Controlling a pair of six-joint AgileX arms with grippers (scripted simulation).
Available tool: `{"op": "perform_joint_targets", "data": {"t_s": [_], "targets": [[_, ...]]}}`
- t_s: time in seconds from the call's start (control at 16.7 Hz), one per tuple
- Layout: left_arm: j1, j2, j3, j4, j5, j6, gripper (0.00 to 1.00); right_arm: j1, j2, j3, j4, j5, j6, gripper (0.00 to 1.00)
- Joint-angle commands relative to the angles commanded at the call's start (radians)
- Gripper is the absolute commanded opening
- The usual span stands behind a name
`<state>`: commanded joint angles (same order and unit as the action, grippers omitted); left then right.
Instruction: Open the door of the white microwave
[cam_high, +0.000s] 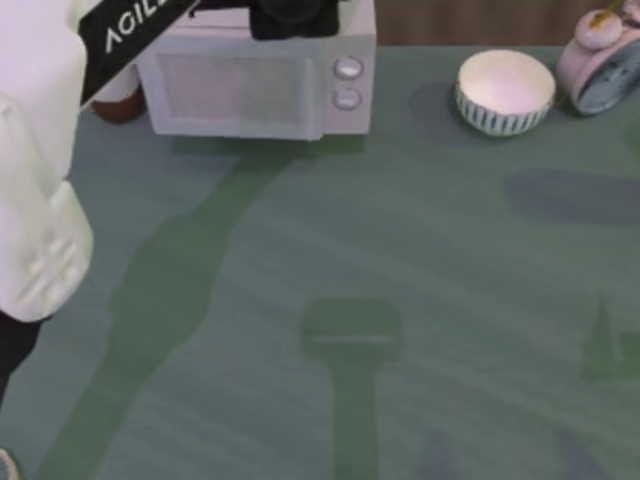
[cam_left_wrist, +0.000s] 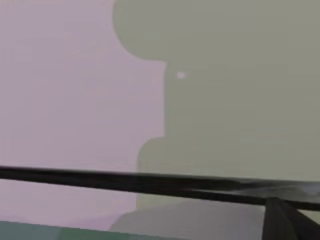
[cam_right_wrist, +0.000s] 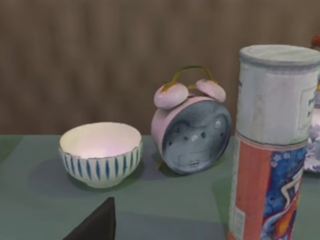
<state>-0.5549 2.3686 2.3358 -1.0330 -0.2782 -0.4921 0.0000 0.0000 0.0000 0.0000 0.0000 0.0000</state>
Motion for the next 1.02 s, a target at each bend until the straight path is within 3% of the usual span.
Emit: {"op": "perform_joint_targets", "data": {"t_s": [0.3, 1.02], "targets": [[-0.016, -0.041, -0.147, 0.059, 0.001, -0.020, 0.00, 0.000, 0.000, 0.000, 0.000, 0.000, 0.000, 1.00], [-0.016, -0.041, -0.149, 0.060, 0.001, -0.020, 0.00, 0.000, 0.000, 0.000, 0.000, 0.000, 0.000, 1.00]]}}
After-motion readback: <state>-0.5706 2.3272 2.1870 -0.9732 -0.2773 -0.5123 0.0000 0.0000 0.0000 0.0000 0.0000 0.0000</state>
